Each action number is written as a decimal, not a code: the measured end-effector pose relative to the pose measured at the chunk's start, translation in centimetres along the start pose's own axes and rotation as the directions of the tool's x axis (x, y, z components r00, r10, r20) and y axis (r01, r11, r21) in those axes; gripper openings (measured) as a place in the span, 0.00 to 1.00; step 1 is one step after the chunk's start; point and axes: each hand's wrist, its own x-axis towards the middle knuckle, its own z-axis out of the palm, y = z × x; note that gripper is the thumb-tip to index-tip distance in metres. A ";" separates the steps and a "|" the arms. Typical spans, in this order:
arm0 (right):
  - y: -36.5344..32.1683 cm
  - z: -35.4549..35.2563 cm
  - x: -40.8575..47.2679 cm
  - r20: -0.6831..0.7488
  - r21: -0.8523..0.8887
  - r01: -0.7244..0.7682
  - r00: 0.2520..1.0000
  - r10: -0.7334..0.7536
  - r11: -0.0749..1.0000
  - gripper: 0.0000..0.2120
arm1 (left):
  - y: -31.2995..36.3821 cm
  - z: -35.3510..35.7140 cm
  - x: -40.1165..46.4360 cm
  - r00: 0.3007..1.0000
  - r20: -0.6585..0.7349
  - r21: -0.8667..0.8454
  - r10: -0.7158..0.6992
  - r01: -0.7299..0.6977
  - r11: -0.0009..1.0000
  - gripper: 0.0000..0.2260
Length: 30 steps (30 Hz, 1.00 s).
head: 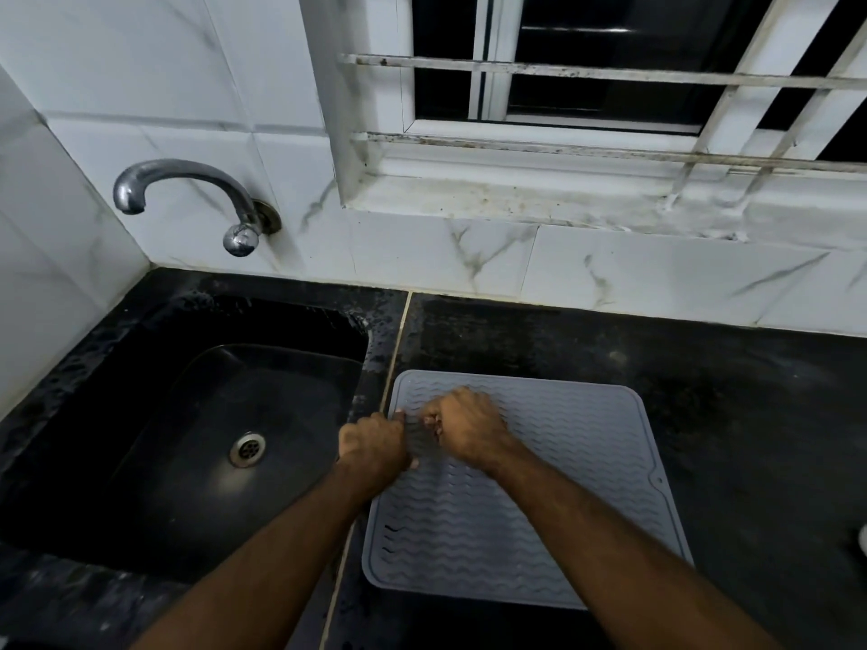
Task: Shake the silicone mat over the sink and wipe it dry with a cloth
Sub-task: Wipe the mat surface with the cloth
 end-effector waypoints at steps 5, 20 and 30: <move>2.7 -0.5 -1.7 -0.025 0.003 -0.049 0.998 0.049 0.999 0.11 | 0.2 -0.3 0.3 0.999 0.015 0.059 0.031 -0.032 0.998 0.36; 14.5 -4.2 -8.4 -0.059 0.017 -0.415 0.908 0.415 0.910 0.10 | 0.8 -1.1 -0.2 0.998 0.057 0.033 0.032 -0.034 0.999 0.32; 3.1 -0.1 -3.1 -0.106 0.091 -0.120 0.986 0.130 0.989 0.10 | 3.0 -2.5 -0.3 0.997 0.063 0.294 0.054 -0.070 0.953 0.14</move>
